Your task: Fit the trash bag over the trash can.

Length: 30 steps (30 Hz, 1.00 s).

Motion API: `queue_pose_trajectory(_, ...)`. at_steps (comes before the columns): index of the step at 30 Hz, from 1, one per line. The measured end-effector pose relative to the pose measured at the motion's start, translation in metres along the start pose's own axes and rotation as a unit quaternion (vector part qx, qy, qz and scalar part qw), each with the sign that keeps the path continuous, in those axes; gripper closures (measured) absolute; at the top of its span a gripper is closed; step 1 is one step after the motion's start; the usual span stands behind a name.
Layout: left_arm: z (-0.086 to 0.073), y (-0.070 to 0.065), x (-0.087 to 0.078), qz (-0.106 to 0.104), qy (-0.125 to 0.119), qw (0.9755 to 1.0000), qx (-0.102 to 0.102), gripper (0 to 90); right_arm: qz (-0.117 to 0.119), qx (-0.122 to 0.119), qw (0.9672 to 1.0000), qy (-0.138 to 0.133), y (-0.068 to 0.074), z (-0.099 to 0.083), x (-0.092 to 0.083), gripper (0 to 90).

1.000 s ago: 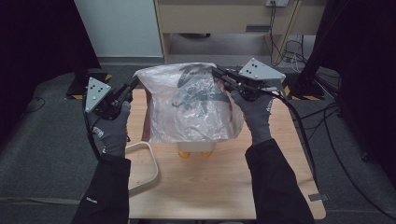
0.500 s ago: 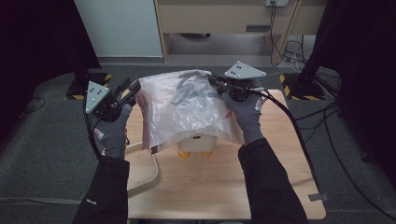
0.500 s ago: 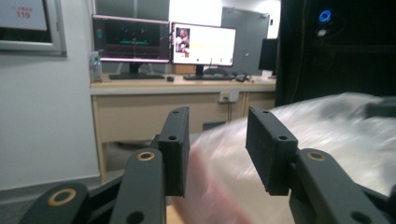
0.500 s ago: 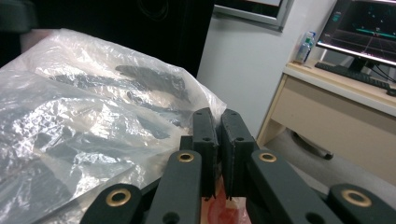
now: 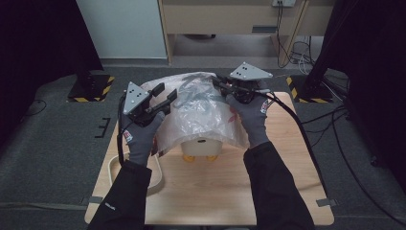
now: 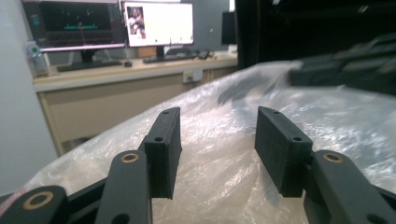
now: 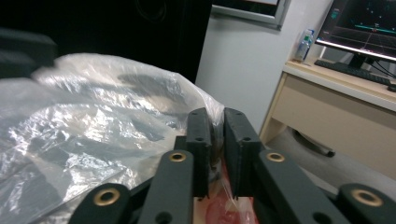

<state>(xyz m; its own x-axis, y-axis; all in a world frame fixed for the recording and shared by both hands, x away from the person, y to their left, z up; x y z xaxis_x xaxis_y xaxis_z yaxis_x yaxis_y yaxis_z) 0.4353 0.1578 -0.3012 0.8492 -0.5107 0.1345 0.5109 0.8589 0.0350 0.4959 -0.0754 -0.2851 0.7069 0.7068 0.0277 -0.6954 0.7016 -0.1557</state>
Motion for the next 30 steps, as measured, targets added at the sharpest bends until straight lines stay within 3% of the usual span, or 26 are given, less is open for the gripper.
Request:
queue_pose_trajectory(1,-0.003,0.000,0.002,0.006,0.010,0.9999,0.009,50.2,0.001,0.001,1.0000,-0.003,0.000,0.001,-0.001,77.9)
queue_pose_trajectory(6,-0.012,0.003,0.006,0.022,0.030,0.9993,0.010,50.1,0.001,0.003,0.9999,-0.015,-0.002,0.009,-0.012,64.7)
queue_pose_trajectory(9,-0.014,0.006,0.005,0.029,0.027,0.9992,0.004,50.1,-0.001,0.007,0.9995,-0.031,-0.004,0.016,-0.021,59.7)
queue_pose_trajectory(11,-0.014,0.007,0.005,0.035,0.029,0.9989,0.009,50.2,-0.001,0.028,0.9982,-0.052,-0.007,0.019,-0.029,57.2)
queue_pose_trajectory(14,-0.014,0.007,0.004,0.045,0.034,0.9984,0.007,50.8,-0.012,0.022,0.9987,-0.045,-0.015,0.015,-0.041,53.1)
queue_pose_trajectory(16,-0.014,0.008,0.004,0.046,0.034,0.9983,0.006,50.9,-0.010,0.038,0.9977,-0.056,-0.017,0.012,-0.046,52.1)
queue_pose_trajectory(23,-0.014,0.006,0.006,0.047,0.032,0.9983,0.011,51.3,-0.046,0.046,0.9970,-0.043,-0.040,-0.009,-0.063,47.8)
queue_pose_trajectory(25,-0.014,0.006,0.006,0.046,0.034,0.9983,0.014,51.6,-0.071,0.043,0.9952,-0.052,-0.050,-0.014,-0.071,46.0)
queue_pose_trajectory(30,-0.015,0.005,0.006,0.045,0.032,0.9984,0.011,51.8,-0.102,0.063,0.9915,-0.052,-0.070,-0.030,-0.088,39.3)
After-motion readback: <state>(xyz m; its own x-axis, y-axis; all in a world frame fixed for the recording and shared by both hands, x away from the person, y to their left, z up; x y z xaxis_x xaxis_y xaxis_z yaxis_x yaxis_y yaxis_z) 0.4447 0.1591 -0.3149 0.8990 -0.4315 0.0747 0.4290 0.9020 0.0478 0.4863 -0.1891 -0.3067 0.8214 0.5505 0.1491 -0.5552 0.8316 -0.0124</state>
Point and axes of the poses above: each handheld gripper's, and its own axes: x roughly forward along the jaws, z roughly out of its top, y roughly to its left, the point moved 4 cm from there along x, roughly forward along the jaws, and after that the axes turned 12 degrees about -y, right-handed, at the moved point
